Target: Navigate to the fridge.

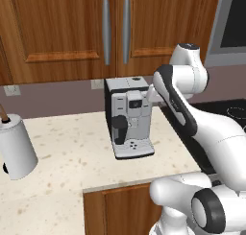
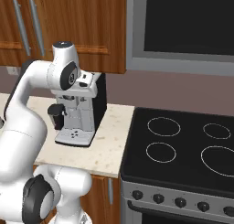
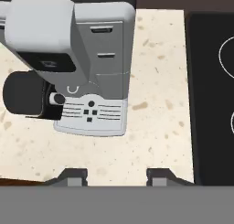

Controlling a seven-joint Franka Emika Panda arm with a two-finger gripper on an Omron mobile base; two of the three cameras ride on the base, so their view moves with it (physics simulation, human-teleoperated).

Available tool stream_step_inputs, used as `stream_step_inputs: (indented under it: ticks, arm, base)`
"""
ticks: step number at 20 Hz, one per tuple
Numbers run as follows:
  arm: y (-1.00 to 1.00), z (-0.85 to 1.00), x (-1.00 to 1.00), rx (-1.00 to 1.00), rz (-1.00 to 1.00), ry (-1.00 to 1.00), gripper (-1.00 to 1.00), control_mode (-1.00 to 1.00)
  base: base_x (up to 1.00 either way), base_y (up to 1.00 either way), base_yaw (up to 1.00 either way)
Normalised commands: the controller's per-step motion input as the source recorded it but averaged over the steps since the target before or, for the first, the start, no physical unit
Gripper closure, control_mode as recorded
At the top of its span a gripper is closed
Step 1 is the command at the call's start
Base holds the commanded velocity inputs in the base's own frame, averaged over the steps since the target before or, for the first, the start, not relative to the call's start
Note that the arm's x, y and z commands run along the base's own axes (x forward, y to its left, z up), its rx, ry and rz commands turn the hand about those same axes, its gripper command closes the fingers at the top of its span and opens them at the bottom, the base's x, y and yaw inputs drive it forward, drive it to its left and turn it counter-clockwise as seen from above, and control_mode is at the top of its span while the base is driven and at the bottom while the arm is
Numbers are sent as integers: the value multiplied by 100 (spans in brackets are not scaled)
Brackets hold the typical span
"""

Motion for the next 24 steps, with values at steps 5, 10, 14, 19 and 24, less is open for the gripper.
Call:
stream_step_inputs:
  ticks: [5,10,14,19,24]
  arm:
    - [0,0,-50,0,0,0,-100,-100]
    - [0,0,-100,0,0,0,-100,-100]
    - [0,0,-100,0,0,0,-100,-100]
    - [0,-1,-75,0,0,0,-100,100]
    - [0,0,0,0,0,0,-100,100]
  base:
    - [0,0,0]
    - [0,0,0]
    - [0,0,0]
    - [-16,0,0]
    - [-56,-32,-23]
